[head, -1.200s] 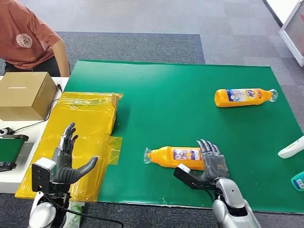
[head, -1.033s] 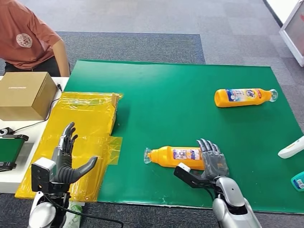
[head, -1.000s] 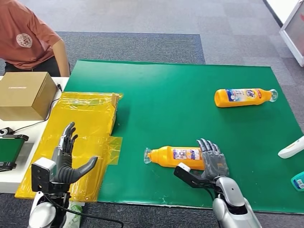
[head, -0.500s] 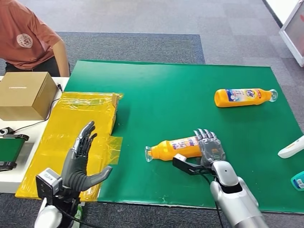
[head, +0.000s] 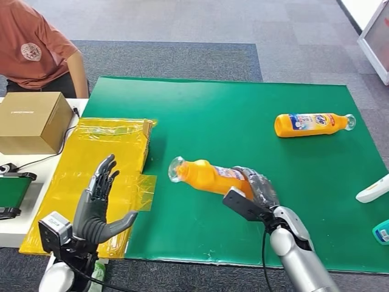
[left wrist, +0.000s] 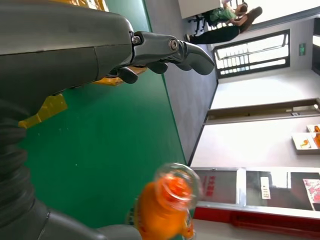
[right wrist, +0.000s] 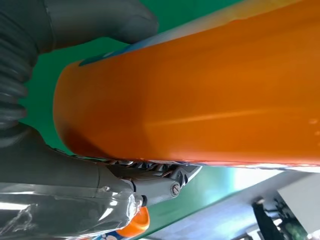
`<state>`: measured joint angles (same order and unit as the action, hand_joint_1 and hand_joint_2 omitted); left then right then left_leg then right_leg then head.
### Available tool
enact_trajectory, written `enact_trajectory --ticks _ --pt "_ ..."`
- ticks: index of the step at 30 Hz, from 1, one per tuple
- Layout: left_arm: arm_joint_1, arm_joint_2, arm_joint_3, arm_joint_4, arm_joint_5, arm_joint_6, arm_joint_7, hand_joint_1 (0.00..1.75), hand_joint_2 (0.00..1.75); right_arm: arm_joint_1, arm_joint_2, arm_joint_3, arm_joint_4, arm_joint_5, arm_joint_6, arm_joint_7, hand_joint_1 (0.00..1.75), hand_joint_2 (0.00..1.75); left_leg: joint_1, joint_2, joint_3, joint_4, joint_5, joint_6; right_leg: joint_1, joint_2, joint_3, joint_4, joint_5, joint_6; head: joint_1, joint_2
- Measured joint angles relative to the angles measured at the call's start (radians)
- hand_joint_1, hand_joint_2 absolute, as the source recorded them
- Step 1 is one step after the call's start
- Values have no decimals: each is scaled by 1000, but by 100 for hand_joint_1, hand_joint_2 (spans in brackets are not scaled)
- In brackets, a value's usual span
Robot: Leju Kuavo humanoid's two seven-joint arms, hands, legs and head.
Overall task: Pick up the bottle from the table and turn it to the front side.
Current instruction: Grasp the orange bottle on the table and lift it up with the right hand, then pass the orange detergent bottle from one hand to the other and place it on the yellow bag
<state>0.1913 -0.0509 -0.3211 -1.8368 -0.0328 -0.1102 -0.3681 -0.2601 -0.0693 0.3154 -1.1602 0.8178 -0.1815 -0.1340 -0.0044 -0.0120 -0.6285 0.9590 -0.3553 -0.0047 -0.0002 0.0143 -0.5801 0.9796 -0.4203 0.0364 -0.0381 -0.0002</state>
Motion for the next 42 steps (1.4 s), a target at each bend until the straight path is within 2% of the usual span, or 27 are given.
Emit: enact_trajectory --ticks 5,11,14,20,23,28,36,42 --pt "1 1 12 0 3 4 0 0 175 19 1 -35 -78 -68 16 -28 175 175 0 0 0 0 0 0 0 0 0 0 0 0 0 0" --pt "-3 1 32 9 38 30 -7 0 175 54 25 -102 -172 -431 93 -132 175 175 0 0 0 0 0 0 0 0 0 0 0 0 0 0" --pt "-20 1 42 27 79 17 -6 0 175 71 43 -124 -220 -511 106 -160 175 175 0 0 0 0 0 0 0 0 0 0 0 0 0 0" --pt "-87 2 25 102 142 -122 51 0 175 92 86 -85 -250 -411 47 -179 175 175 0 0 0 0 0 0 0 0 0 0 -1 -1 0 0" --pt "-94 2 17 112 139 -136 56 0 175 93 91 -75 -248 -396 42 -181 175 175 0 0 0 0 0 0 0 0 0 0 -1 -1 0 0" --pt "-216 11 -129 220 164 -233 90 0 175 116 140 139 -191 -282 -28 -203 175 175 0 0 0 0 0 0 0 0 0 0 -1 -1 0 0" --pt "-320 33 -248 245 141 -254 137 0 175 79 158 200 -91 -262 -52 -191 175 175 0 0 0 0 0 0 0 0 0 0 0 -1 0 0" --pt "-367 49 -296 257 118 -236 152 0 175 62 170 220 -12 -253 -57 -189 175 175 0 0 0 0 0 -1 0 0 0 0 -1 -1 0 0"
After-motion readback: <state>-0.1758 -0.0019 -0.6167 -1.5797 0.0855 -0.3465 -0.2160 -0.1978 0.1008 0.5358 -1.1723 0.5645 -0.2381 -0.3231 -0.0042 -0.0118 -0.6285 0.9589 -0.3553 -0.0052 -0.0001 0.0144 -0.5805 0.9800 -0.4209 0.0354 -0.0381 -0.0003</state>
